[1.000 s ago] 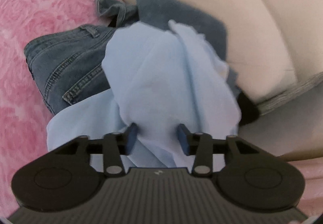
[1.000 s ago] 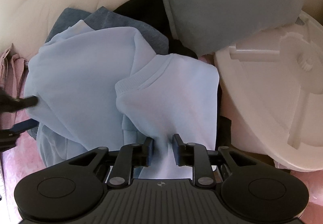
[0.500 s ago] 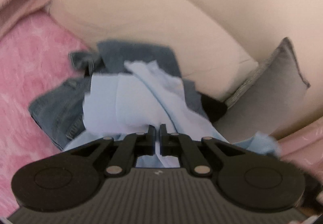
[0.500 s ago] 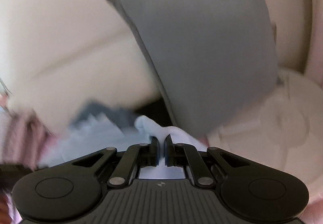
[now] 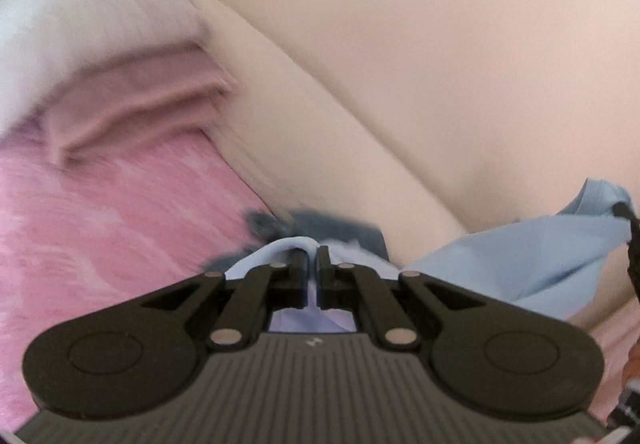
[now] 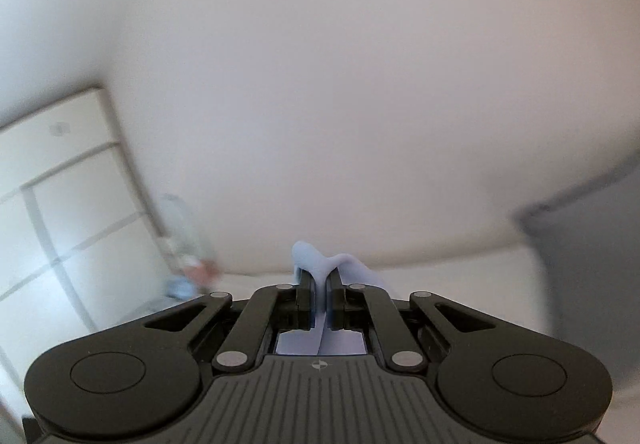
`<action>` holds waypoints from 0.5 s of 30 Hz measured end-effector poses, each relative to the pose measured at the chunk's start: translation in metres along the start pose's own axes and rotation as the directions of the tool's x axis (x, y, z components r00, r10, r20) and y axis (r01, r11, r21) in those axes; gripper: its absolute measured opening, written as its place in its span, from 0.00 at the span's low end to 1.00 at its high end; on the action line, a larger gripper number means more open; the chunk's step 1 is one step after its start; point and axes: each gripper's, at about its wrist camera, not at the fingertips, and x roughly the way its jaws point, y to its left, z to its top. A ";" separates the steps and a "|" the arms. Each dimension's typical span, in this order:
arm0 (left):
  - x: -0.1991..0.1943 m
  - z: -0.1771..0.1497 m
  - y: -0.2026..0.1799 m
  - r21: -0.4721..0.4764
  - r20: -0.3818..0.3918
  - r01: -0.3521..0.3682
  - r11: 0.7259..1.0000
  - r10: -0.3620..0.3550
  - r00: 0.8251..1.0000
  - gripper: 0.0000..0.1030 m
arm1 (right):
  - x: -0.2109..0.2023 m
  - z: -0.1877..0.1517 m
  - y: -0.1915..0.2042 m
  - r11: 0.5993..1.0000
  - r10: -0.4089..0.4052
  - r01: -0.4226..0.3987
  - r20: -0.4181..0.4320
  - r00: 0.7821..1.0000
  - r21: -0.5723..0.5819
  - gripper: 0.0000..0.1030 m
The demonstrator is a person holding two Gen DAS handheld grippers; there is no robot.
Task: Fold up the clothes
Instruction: 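Lift the light blue sweatshirt with both grippers and carry it across the bed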
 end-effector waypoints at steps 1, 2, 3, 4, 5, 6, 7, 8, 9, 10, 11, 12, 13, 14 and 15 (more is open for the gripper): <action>-0.025 0.003 0.010 -0.014 0.038 -0.014 1.000 0.014 0.999 0.01 | 0.000 0.003 0.017 0.999 0.045 -0.045 0.010 0.999 -0.008 0.03; -0.052 0.004 0.019 -0.025 0.078 -0.031 0.999 0.033 0.996 0.01 | -0.001 0.005 0.037 0.995 0.097 -0.097 0.019 0.995 -0.007 0.03; -0.081 0.005 0.029 -0.039 0.121 -0.048 0.998 0.053 0.991 0.01 | -0.002 0.007 0.057 0.989 0.148 -0.148 0.027 0.989 -0.006 0.03; -0.110 0.005 0.039 -0.053 0.164 -0.066 0.996 0.074 0.984 0.01 | -0.003 0.008 0.076 0.982 0.190 -0.190 0.031 0.981 -0.004 0.03; -0.139 0.005 0.049 -0.070 0.205 -0.083 0.994 0.096 0.974 0.01 | -0.005 0.009 0.094 0.973 0.232 -0.232 0.035 0.972 -0.002 0.03; -0.172 0.002 0.060 -0.090 0.242 -0.102 0.991 0.121 0.963 0.01 | -0.006 0.007 0.113 0.963 0.271 -0.271 0.031 0.962 -0.003 0.03; -0.204 -0.001 0.070 -0.110 0.278 -0.120 0.987 0.146 0.950 0.01 | -0.008 0.006 0.131 0.951 0.309 -0.309 0.028 0.951 -0.003 0.03; -0.236 -0.003 0.081 -0.131 0.313 -0.137 0.982 0.172 0.934 0.01 | -0.010 0.002 0.152 0.936 0.352 -0.352 0.019 0.936 -0.002 0.03; -0.267 -0.007 0.091 -0.152 0.344 -0.154 0.976 0.199 0.918 0.01 | -0.012 -0.001 0.172 0.921 0.389 -0.389 0.008 0.921 0.002 0.03; -0.295 -0.015 0.098 -0.170 0.364 -0.177 0.970 0.228 0.903 0.01 | -0.015 -0.007 0.191 0.905 0.426 -0.426 -0.002 0.905 0.009 0.03; -0.322 -0.025 0.105 -0.187 0.378 -0.200 0.962 0.259 0.889 0.01 | -0.020 -0.013 0.211 0.886 0.463 -0.463 -0.017 0.886 0.015 0.03; -0.349 -0.036 0.112 -0.210 0.388 -0.225 0.951 0.293 0.874 0.01 | -0.026 -0.020 0.231 0.867 0.499 -0.499 -0.032 0.866 0.021 0.03; -0.376 -0.047 0.119 -0.233 0.397 -0.250 0.940 0.327 0.858 0.01 | -0.032 -0.027 0.251 0.847 0.532 -0.531 -0.051 0.845 0.029 0.03; -0.401 -0.059 0.126 -0.256 0.405 -0.276 0.927 0.362 0.840 0.01 | -0.038 -0.035 0.271 0.825 0.564 -0.563 -0.069 0.823 0.038 0.03; -0.425 -0.071 0.132 -0.279 0.411 -0.300 0.912 0.395 0.821 0.01 | -0.044 -0.043 0.291 0.803 0.595 -0.593 -0.090 0.798 0.052 0.03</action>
